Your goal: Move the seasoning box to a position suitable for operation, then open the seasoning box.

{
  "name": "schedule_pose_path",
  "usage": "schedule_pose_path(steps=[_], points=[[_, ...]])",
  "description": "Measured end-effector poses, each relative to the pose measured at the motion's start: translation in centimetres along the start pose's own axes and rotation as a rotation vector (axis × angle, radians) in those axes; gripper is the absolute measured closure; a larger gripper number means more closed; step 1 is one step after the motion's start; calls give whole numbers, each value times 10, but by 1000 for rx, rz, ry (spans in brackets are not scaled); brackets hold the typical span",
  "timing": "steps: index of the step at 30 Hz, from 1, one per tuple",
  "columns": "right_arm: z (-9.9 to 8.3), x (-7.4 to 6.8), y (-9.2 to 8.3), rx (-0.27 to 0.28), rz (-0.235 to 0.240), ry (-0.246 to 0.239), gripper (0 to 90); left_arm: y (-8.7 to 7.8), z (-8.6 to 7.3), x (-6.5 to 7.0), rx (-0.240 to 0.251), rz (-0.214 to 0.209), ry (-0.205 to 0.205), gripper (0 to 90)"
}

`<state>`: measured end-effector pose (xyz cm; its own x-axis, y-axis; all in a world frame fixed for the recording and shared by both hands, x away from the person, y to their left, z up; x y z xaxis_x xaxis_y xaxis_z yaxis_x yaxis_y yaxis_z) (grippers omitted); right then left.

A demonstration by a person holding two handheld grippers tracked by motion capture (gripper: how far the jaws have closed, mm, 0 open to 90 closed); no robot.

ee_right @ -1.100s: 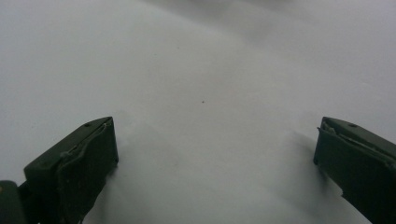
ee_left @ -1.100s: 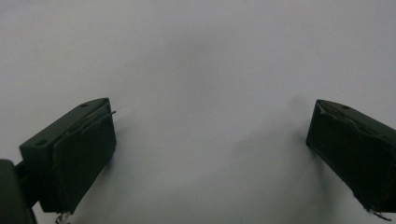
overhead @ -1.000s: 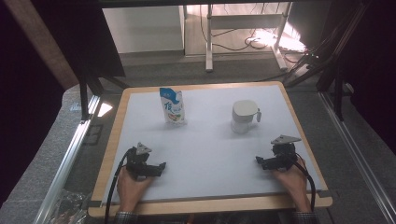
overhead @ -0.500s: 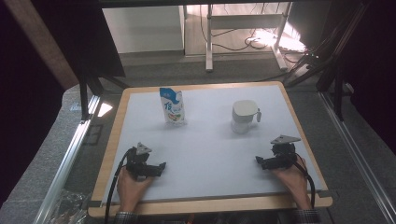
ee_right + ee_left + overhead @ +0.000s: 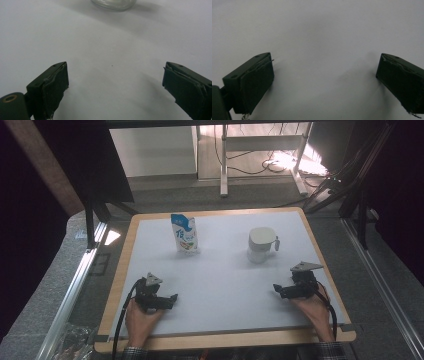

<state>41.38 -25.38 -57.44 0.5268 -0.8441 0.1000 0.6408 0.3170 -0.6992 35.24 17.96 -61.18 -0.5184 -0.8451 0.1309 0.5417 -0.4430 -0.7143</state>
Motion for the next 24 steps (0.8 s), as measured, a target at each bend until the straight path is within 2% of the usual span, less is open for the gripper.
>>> schedule_pose_path(steps=[4, 10, 18, 24], points=[[4, 0, 1, -17, 9, 21, 71, 0, 0, 0, 1, 1, 0, 12], [12, 4, -2, 11, 14, 43, 71, 0, 0, 0, 1, 1, 1, 13], [18, 8, -1, 7, 1, 55, 71, 0, 0, 0, 1, 1, 1, 13], [28, 12, 2, 23, -5, 58, 80, 0, 0, 0, 1, 1, 2, 13]])
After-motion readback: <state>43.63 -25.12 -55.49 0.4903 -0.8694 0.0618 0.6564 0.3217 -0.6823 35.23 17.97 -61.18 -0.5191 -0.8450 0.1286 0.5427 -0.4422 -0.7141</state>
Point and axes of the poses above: each handheld gripper's, and its own axes: y roughly forward along the jaws, z roughly out of its top, x roughly to its right, the point moved 8 cm from there along y, roughly forward along the jaws, and after that the axes turned 6 degrees about -z, right-handed, at the moved point
